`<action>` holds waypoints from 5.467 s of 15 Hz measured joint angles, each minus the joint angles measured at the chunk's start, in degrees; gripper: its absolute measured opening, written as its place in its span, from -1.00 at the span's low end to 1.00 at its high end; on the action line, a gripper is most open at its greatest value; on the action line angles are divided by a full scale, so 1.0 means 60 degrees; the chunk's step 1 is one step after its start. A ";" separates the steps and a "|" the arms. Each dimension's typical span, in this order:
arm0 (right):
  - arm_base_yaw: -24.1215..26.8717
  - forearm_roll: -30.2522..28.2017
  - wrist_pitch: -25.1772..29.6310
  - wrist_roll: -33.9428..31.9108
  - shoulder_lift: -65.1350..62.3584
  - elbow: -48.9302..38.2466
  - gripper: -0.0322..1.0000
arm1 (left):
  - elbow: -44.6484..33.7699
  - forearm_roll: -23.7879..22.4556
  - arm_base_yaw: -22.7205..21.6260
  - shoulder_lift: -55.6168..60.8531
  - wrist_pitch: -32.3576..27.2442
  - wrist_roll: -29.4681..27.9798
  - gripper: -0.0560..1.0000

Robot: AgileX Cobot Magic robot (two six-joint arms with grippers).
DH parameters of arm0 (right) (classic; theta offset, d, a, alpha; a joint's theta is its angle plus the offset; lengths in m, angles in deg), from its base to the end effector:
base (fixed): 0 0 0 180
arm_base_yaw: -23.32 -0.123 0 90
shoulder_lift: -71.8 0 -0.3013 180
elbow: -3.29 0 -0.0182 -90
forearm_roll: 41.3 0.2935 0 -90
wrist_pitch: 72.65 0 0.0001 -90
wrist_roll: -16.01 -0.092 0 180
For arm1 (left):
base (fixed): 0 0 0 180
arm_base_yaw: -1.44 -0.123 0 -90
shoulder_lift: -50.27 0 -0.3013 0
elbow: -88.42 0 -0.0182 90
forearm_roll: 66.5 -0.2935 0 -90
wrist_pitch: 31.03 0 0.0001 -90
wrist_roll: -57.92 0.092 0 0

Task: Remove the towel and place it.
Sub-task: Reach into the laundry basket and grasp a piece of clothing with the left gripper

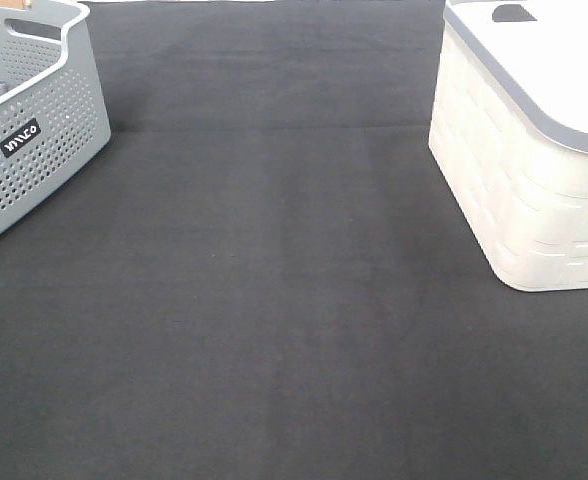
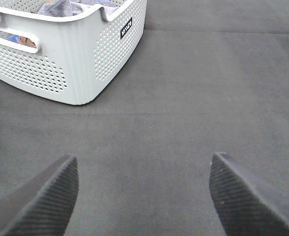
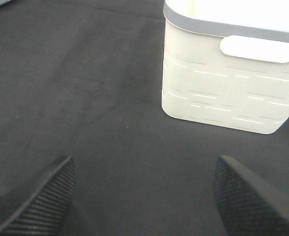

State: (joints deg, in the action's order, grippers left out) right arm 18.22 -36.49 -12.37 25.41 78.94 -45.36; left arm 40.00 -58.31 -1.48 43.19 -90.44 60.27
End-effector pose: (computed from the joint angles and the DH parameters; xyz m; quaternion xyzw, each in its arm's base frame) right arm 0.0153 0.0081 0.3002 -0.1086 0.8406 0.0221 0.5301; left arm 0.0161 -0.0105 0.3032 -0.0017 0.8408 -0.0466 0.5393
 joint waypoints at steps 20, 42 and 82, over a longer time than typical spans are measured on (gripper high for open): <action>0.0000 0.0000 0.0000 0.0000 0.0000 0.0000 0.54 | 0.0000 0.0000 0.0000 0.0000 0.0000 0.0010 0.43; 0.0000 0.0000 0.0000 0.0000 0.0000 0.0000 0.54 | 0.2397 -0.0411 0.0000 -0.5185 0.1633 -0.0917 0.47; 0.0000 0.0000 0.0000 0.0000 0.0000 0.0000 0.54 | 1.3274 -0.4698 0.0000 -1.9710 0.1127 -0.7582 0.47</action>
State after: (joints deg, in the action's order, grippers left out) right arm 18.22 -36.49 -12.37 25.41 78.94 -45.36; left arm 119.64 -86.50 -1.48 -75.07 -83.68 14.78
